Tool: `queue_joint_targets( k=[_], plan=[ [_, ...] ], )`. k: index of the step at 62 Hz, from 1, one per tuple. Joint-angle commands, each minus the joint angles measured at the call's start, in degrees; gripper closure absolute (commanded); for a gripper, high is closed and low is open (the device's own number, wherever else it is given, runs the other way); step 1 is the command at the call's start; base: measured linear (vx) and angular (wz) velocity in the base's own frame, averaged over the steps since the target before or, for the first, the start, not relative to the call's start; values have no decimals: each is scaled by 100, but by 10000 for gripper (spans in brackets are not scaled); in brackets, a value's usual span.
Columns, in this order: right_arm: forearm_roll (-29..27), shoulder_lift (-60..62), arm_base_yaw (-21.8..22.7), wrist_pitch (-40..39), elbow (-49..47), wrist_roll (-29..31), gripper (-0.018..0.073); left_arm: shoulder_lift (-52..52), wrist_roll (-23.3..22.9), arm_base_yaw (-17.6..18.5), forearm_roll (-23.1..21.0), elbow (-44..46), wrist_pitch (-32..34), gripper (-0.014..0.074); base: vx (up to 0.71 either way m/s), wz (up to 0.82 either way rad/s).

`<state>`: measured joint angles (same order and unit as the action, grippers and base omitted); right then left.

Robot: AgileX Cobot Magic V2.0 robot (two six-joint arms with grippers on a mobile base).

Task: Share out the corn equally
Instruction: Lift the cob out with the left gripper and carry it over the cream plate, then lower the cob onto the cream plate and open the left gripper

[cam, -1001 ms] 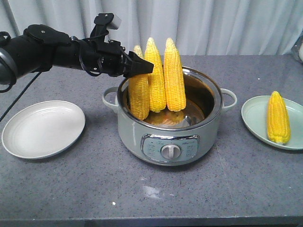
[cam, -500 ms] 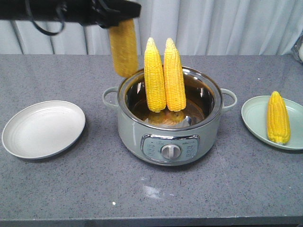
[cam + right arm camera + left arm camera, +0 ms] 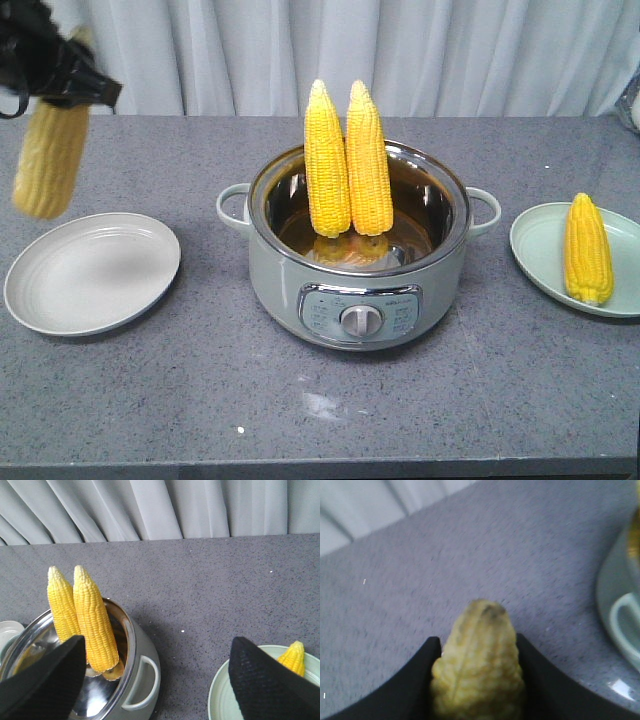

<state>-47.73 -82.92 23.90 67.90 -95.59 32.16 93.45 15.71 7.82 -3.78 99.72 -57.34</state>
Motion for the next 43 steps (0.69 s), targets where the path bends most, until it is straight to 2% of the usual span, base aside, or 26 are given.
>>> queue_joint_targets(
  k=[1,15,43],
  plan=[
    [-284,165,36,-84,-159,27,1,109,-525,-285,15,178,-47,605,0,0],
    [-278,165,36,-6,-159,27,1,744,-525,-454,-451,178,-349,605,0,0],
    [-284,165,36,7,-159,27,1,1098,-537,-454,-451,178,-713,604,0,0]
  ],
)
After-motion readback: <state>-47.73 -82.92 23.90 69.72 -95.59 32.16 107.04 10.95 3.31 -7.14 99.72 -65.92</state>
